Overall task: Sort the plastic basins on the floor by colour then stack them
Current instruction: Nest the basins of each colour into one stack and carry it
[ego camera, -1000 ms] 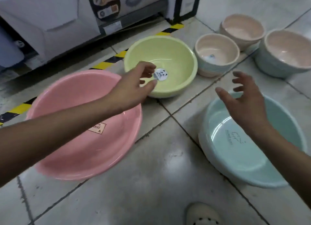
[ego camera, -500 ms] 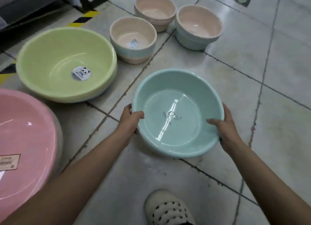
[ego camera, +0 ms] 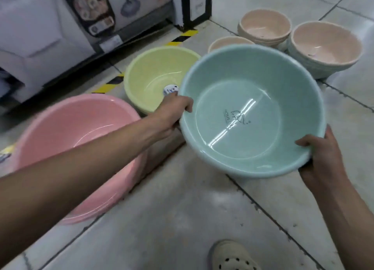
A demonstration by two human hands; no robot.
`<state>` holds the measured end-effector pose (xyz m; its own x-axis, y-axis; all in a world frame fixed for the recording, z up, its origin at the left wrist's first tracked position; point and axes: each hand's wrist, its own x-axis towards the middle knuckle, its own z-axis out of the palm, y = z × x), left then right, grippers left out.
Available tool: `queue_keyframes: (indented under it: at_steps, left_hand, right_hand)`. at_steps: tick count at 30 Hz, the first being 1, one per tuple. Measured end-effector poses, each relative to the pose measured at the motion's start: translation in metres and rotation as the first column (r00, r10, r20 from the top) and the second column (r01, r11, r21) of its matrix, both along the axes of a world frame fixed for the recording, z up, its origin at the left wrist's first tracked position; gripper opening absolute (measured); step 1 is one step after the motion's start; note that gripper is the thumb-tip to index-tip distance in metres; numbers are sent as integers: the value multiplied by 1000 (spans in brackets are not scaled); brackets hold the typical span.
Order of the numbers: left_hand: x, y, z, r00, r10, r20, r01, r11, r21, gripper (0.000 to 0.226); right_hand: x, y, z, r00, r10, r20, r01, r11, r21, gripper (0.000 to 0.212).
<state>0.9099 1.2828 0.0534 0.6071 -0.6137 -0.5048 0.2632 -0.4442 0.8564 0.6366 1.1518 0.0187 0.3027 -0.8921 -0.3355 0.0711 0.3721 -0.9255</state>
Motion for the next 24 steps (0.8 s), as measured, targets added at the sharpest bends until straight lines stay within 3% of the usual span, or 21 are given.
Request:
queue_keyframes:
  at_steps: [2, 5, 9, 14, 18, 24]
  left_hand:
    - [24, 19, 31, 993, 111, 33, -110, 994, -18, 44]
    - [54, 64, 64, 961, 277, 27, -273, 957, -100, 55]
    - [87, 139, 91, 896, 444, 28, -435, 887, -155, 42]
    - [117, 247, 76, 747, 664, 42, -649, 741, -172, 47]
    - [126, 318, 44, 624, 781, 40, -777, 625, -78, 62]
    - [130, 362, -11, 610, 784, 113, -792, 603, 91, 18]
  right_hand:
    - [34, 3, 22, 996, 64, 63, -61, 997, -46, 74]
    - [92, 12, 49, 977, 173, 122, -162, 982, -99, 78]
    - [171, 46, 71, 923, 357, 145, -338, 930, -141, 72]
    - [255, 117, 65, 833, 553, -3, -547, 823, -155, 66]
    - [296, 167, 44, 757, 643, -117, -653, 754, -73, 69]
    - [308, 208, -4, 741, 648, -176, -654, 756, 26, 45]
